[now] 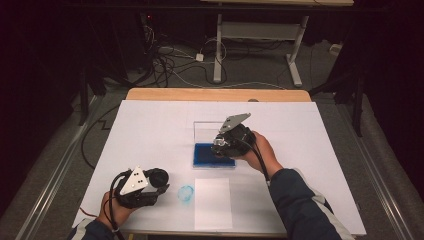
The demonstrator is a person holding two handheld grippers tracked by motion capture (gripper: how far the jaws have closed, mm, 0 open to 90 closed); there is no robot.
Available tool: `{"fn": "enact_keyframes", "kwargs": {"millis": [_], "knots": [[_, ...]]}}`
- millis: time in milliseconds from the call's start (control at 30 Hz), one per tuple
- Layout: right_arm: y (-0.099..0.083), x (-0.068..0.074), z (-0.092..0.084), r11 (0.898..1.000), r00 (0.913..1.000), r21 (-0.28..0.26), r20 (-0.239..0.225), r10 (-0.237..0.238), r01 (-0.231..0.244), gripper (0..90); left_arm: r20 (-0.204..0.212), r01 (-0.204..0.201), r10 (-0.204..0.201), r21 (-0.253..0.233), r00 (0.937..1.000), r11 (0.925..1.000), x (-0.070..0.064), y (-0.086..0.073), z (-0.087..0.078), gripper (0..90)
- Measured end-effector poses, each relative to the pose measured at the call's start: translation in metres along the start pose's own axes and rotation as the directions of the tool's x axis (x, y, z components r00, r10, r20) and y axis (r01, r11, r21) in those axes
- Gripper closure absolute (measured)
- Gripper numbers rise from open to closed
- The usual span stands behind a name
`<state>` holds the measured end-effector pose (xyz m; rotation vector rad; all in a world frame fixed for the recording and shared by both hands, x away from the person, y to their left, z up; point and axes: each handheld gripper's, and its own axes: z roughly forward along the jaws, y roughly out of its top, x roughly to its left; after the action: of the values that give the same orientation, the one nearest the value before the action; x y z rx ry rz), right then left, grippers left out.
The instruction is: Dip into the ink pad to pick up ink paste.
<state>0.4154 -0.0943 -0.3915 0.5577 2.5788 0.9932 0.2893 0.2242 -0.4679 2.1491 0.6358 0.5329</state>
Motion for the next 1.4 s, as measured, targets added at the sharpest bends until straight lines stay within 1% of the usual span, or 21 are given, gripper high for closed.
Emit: {"fn": "enact_keyframes", "kwargs": {"millis": [67,200,233,300,333,400,533,600,633,667,733,767,800,833,867,900,933,967,1200,1367,1400], "knots": [[0.000,-0.001,0.005,1.000,1.0000,-0.006,0.003,0.006,-0.006,56.3,0.000,0.000,0.000,-0.003,1.0000,1.0000,0.000,0.000,0.000,36.6],[-0.002,-0.005,0.014,1.000,0.9997,-0.008,-0.007,0.022,-0.022,56.3,-0.004,0.001,-0.002,-0.008,1.0000,1.0000,0.000,0.000,-0.001,36.6],[-0.002,-0.005,0.016,1.000,0.9994,-0.004,-0.015,0.031,-0.031,56.3,-0.005,0.000,0.000,-0.006,1.0000,1.0000,0.000,0.000,-0.001,36.6],[-0.003,-0.007,0.021,0.999,0.9994,0.004,-0.008,0.035,-0.035,56.3,-0.006,0.000,0.000,-0.006,1.0000,1.0000,0.000,0.000,-0.001,36.6],[-0.004,-0.007,0.023,0.999,0.9990,0.009,-0.014,0.044,-0.044,56.3,-0.006,0.002,-0.002,-0.010,1.0000,1.0000,0.000,0.000,-0.001,36.6],[-0.005,-0.009,0.028,0.999,0.9989,0.018,-0.009,0.045,-0.045,56.3,-0.006,0.001,-0.001,-0.012,1.0000,0.9999,0.000,0.000,-0.002,36.6],[-0.008,-0.009,0.034,0.998,0.9984,0.037,-0.010,0.056,-0.056,56.3,-0.002,-0.003,0.003,-0.005,1.0000,1.0000,0.000,-0.001,-0.001,36.6],[-0.010,-0.011,0.038,0.998,0.9984,0.041,-0.015,0.054,-0.053,56.4,0.000,-0.005,0.005,-0.004,1.0000,1.0000,0.000,0.000,-0.001,36.6],[-0.011,-0.011,0.039,0.997,0.9977,0.049,-0.018,0.065,-0.064,56.4,0.004,0.030,-0.030,-0.028,0.9995,0.9991,-0.002,-0.001,0.001,36.6],[-0.012,-0.010,0.040,0.996,0.9977,0.053,-0.017,0.066,-0.065,56.4,0.001,-0.007,0.007,-0.005,1.0000,1.0000,0.000,0.000,-0.001,36.6],[-0.013,-0.012,0.041,0.997,0.9975,0.038,-0.024,0.067,-0.066,56.3,0.002,-0.007,0.007,-0.005,1.0000,1.0000,0.000,0.000,-0.001,36.6],[-0.014,-0.012,0.041,0.996,0.9969,0.041,-0.025,0.074,-0.073,56.4,0.008,0.024,-0.024,-0.020,0.9997,0.9995,-0.002,-0.001,0.000,36.6],[-0.014,-0.012,0.040,0.996,0.9966,0.045,-0.025,0.079,-0.077,56.4,0.003,-0.006,0.006,-0.004,1.0000,1.0000,0.000,0.000,0.000,36.6],[-0.014,-0.013,0.040,0.996,0.9964,0.046,-0.024,0.082,-0.081,56.4,0.011,0.040,-0.040,-0.030,0.9992,0.9987,-0.003,-0.001,0.002,36.6],[-0.015,-0.013,0.040,0.996,0.9961,0.044,-0.027,0.084,-0.083,56.4,0.004,-0.008,0.008,-0.004,1.0000,1.0000,0.000,0.000,0.000,36.6],[-0.016,-0.014,0.040,0.995,0.9953,0.044,-0.030,0.091,-0.090,56.4,0.012,0.025,-0.024,-0.017,0.9996,0.9996,-0.002,-0.001,0.001,36.6],[-0.017,-0.015,0.040,0.995,0.9954,0.040,-0.035,0.089,-0.087,56.4,0.005,-0.009,0.009,-0.002,0.9999,1.0000,0.000,0.000,0.000,36.6],[-0.017,-0.015,0.040,0.994,0.9942,0.042,-0.040,0.100,-0.098,56.4,0.005,-0.009,0.009,-0.003,0.9999,1.0000,0.000,0.000,0.000,36.6],[-0.017,-0.015,0.040,0.994,0.9940,0.044,-0.039,0.102,-0.100,56.5,0.008,-0.015,0.015,0.000,0.9998,0.9999,-0.001,0.000,0.000,36.6],[-0.017,-0.014,0.040,0.992,0.9927,0.050,-0.032,0.117,-0.115,56.5,0.008,-0.015,0.015,-0.002,0.9999,0.9999,-0.001,0.000,-0.001,36.5],[-0.017,-0.014,0.039,0.992,0.9933,0.055,-0.031,0.112,-0.110,56.5,0.008,-0.015,0.015,-0.003,0.9999,0.9999,-0.001,0.001,-0.001,36.6]]}}
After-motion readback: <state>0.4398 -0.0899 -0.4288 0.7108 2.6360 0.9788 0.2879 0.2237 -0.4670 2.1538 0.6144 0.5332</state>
